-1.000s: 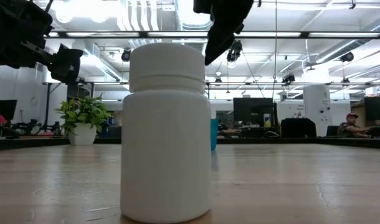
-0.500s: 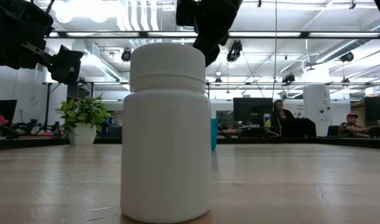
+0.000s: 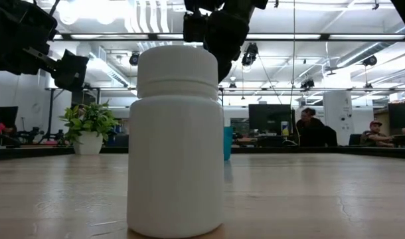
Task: Pick and place pill bottles into a basket
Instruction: Put the white pill bottle into the blue bin
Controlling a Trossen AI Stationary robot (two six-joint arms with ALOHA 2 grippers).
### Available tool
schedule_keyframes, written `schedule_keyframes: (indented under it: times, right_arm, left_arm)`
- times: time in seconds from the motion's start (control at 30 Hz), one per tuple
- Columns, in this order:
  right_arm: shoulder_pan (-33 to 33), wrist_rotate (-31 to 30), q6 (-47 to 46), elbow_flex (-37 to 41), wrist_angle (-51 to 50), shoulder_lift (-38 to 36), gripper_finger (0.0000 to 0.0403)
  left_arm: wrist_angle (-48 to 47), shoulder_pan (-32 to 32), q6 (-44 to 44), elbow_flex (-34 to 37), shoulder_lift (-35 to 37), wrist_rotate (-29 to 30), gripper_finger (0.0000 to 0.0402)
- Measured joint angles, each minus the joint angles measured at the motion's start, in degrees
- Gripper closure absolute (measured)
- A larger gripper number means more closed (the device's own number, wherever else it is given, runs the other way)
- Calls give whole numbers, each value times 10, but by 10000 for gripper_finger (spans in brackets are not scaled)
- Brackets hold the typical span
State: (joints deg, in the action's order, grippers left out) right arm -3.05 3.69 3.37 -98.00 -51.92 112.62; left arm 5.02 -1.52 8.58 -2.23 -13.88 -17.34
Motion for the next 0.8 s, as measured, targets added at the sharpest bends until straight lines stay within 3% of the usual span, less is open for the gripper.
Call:
schedule_keyframes:
  times: [0.4,0.8]
  right_arm:
    - [0,0,-3,7,11,1,37]
    - [0,0,5,7,19,1,106]
  left_arm:
    - [0,0,0,0,-7,0,102]
    - [0,0,0,1,-26,0,102]
